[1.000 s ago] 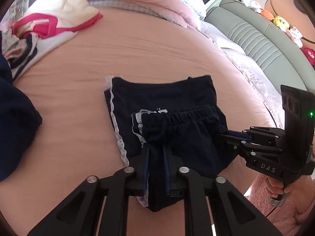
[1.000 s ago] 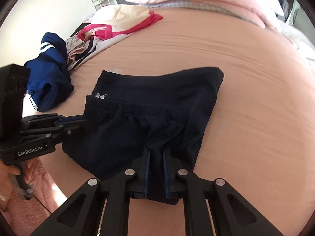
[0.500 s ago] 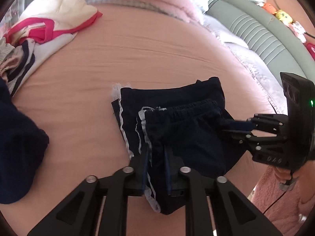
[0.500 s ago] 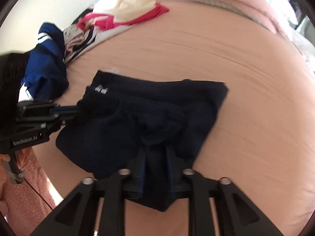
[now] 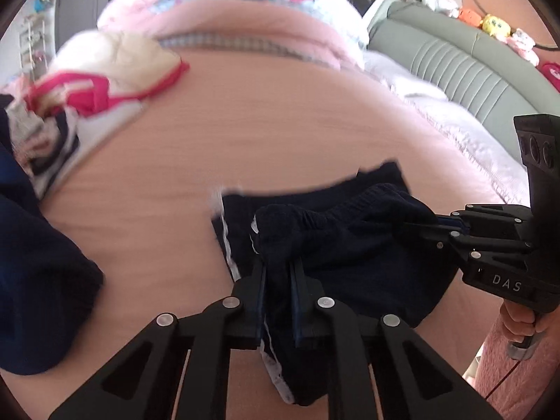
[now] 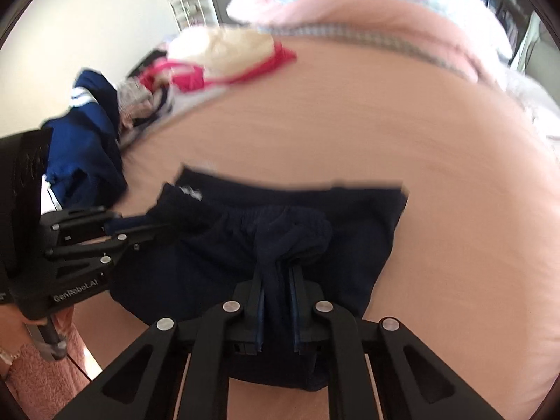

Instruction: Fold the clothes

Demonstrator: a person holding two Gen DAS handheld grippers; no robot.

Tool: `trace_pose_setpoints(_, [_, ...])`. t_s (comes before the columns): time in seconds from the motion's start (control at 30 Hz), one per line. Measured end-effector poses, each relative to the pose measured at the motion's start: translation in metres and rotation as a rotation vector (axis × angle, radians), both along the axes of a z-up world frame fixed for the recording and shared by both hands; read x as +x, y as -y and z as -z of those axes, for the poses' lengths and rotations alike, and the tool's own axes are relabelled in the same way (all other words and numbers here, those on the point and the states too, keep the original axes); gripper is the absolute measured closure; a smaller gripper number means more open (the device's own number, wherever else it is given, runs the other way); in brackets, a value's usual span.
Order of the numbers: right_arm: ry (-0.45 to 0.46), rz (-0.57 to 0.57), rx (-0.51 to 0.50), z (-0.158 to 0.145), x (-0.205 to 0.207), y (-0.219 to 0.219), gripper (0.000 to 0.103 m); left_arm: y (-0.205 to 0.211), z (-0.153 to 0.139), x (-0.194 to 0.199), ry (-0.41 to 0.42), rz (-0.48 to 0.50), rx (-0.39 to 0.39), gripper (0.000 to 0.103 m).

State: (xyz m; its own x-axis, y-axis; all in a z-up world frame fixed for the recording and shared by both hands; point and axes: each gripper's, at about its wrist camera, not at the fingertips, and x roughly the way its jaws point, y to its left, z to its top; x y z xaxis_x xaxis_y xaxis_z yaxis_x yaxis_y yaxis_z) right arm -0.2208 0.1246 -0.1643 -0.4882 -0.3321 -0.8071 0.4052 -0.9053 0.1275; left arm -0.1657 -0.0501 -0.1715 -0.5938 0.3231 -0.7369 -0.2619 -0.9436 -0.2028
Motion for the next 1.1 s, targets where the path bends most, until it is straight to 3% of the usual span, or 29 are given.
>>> trace_pose_setpoints(0.13, [-0.151,0.008,-0.016,-0.025,0.003,-0.001,0.094,-0.001,-0.017,-0.01,-0.073,0.009,-0.002,0.094])
trace_pose_setpoints(0.17, [-0.179,0.016,-0.024,-0.028,0.001,-0.002,0.094,0.001,-0.01,-0.02,-0.029,0.008,-0.001,0.093])
trace_pose_setpoints(0.2, [-0.16,0.023,-0.03,-0.025,-0.007,-0.002,0.094,0.002,-0.004,-0.029,0.015,0.006,0.0,0.093])
trace_pose_setpoints(0.27, [-0.028,0.036,-0.032,0.0,-0.029,-0.005,0.087,0.005,0.01,-0.048,0.104,0.003,0.002,0.086])
trace_pose_setpoints(0.3, [0.038,0.042,-0.033,0.012,-0.04,-0.006,0.068,0.007,0.017,-0.058,0.152,-0.001,0.0,0.083])
trace_pose_setpoints(0.33, [0.109,0.059,-0.027,0.026,-0.048,-0.011,0.062,0.01,0.026,-0.063,0.199,-0.013,-0.007,0.082])
trace_pose_setpoints(0.37, [0.178,0.075,-0.023,0.04,-0.055,-0.016,0.063,0.014,0.022,-0.061,0.175,-0.011,0.01,0.082])
trace_pose_setpoints(0.47, [0.063,0.127,-0.162,0.01,-0.039,-0.043,0.061,0.025,-0.012,-0.033,0.0,-0.076,-0.041,0.074])
trace_pose_setpoints(0.53, [-0.048,0.187,-0.257,-0.012,-0.024,-0.062,0.061,0.031,-0.026,-0.013,-0.09,-0.096,-0.002,0.074])
trace_pose_setpoints(0.57, [-0.105,0.221,-0.309,-0.021,-0.016,-0.072,0.061,0.03,-0.026,-0.01,-0.092,-0.076,0.018,0.074])
trace_pose_setpoints(0.63, [-0.082,0.176,-0.298,-0.022,-0.016,-0.066,0.061,0.026,-0.025,-0.005,-0.089,-0.036,0.05,0.074])
trace_pose_setpoints(0.73, [-0.015,0.133,-0.121,0.002,-0.01,-0.05,0.062,0.011,-0.008,-0.01,-0.007,0.003,-0.03,0.074])
trace_pose_setpoints(0.83, [0.051,0.09,0.055,0.026,-0.003,-0.034,0.062,0.02,0.009,-0.015,0.079,-0.104,-0.131,0.072])
trace_pose_setpoints(0.87, [0.072,0.076,0.113,0.034,-0.001,-0.028,0.062,0.032,0.01,-0.016,0.107,-0.135,-0.059,0.071])
trace_pose_setpoints(0.93, [0.026,0.12,0.063,0.029,0.012,-0.043,0.062,0.056,0.007,-0.014,0.158,-0.197,0.075,0.072])
trace_pose_setpoints(1.07, [0.025,0.235,-0.173,0.008,0.026,-0.082,0.053,0.077,0.001,0.022,0.199,-0.243,0.298,0.072])
trace_pose_setpoints(1.1, [0.085,0.226,-0.213,0.014,0.023,-0.084,0.051,0.078,0.005,0.029,0.213,-0.244,0.353,0.072])
